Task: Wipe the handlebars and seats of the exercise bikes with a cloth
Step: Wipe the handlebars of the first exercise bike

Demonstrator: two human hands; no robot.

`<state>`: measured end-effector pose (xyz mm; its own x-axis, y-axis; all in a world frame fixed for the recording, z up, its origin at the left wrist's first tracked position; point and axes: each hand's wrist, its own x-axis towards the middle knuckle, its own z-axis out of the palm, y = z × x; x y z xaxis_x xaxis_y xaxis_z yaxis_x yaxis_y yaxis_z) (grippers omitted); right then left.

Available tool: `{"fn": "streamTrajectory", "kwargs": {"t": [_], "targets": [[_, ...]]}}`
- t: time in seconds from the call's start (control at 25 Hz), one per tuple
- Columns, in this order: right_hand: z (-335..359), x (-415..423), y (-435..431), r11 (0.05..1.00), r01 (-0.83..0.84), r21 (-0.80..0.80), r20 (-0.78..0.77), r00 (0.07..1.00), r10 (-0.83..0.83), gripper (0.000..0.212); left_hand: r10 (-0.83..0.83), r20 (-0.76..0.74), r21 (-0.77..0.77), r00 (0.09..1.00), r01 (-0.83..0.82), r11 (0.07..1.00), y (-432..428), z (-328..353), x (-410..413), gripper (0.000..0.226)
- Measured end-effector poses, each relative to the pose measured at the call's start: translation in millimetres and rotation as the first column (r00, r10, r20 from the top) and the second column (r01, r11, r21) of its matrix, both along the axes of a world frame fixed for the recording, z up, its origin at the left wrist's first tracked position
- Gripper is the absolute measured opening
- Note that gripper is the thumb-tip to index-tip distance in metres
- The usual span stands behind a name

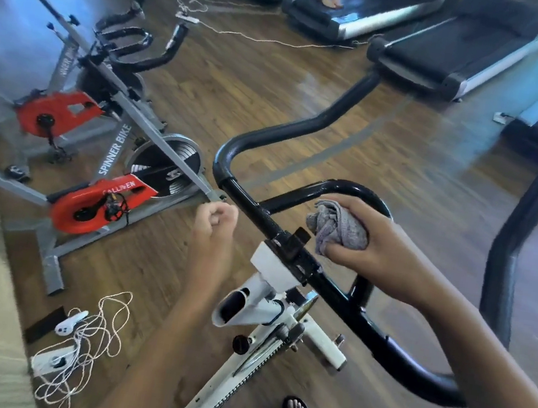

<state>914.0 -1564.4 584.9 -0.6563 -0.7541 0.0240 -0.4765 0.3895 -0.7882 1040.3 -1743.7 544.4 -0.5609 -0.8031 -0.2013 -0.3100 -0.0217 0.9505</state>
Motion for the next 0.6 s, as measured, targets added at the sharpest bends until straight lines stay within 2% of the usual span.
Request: {"fn": "streamTrajectory", "kwargs": {"t": [0.16, 0.24, 0.32, 0.36, 0.48, 0.6], "targets": [[-8.5, -23.6, -22.3, 0.989, -0.071, -0.129, 0.296, 0.949, 0.106, 0.051, 0.111, -0.026, 0.04, 0.993, -0.11, 0.993, -31.8, 5.0, -28.3, 0.011], [-13.9, -22.3, -29.2, 0.963, -0.263, -0.066, 0.391, 0.881, 0.268, 0.053, 0.13, -0.015, 0.027, 0.991, -0.129, 0.991, -40.6, 5.4, -40.4, 0.013], [-23.0, -22.8, -31.4, 0.841, -0.534, 0.083, 0.348, 0.807, 0.478, 0.063, 0.108, 0.03, 0.024, 0.994, -0.109, 0.994, -45.1, 3.3, -49.3, 0.019], [-23.3, -24.3, -29.7, 0.779, -0.607, 0.157, 0.303, 0.781, 0.547, 0.065, 0.097, 0.059, 0.031, 0.993, -0.099, 0.995, -46.8, 1.3, -52.7, 0.029], [-16.6, -27.6, -18.1, 0.69, -0.65, 0.32, 0.162, 0.755, 0.636, 0.062, 0.06, 0.125, 0.036, 0.99, -0.065, 0.997, -47.4, -7.3, -62.3, 0.044], [-19.0, -23.9, -10.8, 0.665, -0.658, 0.353, 0.074, 0.728, 0.682, 0.062, 0.046, 0.173, -0.044, 0.984, -0.038, 0.998, -46.8, -17.5, -66.5, 0.05]]}}
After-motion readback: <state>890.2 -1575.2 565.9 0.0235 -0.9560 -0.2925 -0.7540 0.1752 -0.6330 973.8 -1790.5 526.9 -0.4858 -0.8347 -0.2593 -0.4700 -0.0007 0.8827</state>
